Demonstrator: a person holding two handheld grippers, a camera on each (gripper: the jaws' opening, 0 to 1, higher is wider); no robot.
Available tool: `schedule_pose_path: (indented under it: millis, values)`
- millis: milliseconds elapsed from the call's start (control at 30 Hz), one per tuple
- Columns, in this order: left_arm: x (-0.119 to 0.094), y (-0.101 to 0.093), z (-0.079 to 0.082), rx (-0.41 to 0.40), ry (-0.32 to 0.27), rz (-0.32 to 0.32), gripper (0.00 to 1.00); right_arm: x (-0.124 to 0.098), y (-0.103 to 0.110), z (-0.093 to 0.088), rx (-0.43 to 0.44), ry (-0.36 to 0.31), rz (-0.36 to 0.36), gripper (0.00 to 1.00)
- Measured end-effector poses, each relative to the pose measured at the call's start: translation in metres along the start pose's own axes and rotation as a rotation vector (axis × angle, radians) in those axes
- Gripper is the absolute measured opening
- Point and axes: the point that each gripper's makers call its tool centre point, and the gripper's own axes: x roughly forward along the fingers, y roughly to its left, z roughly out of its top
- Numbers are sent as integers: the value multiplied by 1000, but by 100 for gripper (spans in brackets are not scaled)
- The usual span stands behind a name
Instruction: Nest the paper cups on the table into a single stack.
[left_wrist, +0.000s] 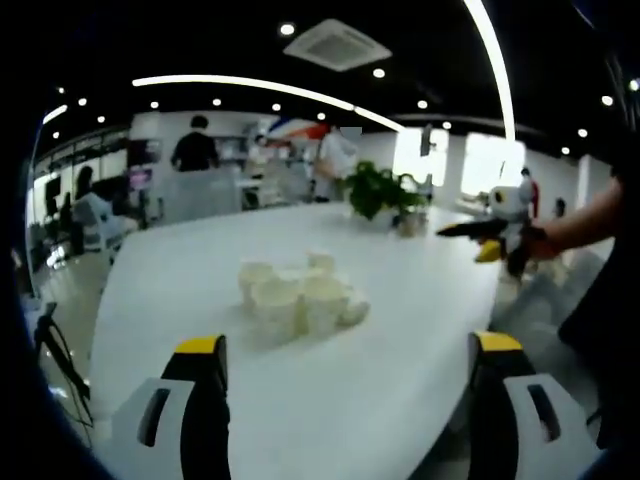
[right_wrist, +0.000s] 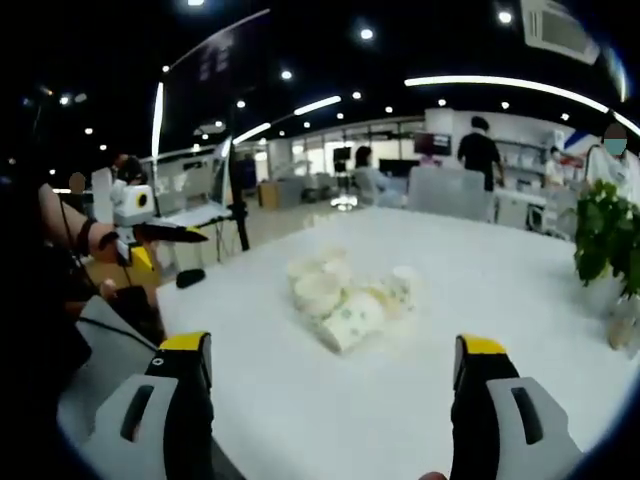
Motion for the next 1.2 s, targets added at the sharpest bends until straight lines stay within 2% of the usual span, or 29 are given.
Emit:
schedule_pose_path:
  millis: [1200]
  values:
    - [-3,1,-2,-10,-2,13,100,4,3,-4,9,8,7,99]
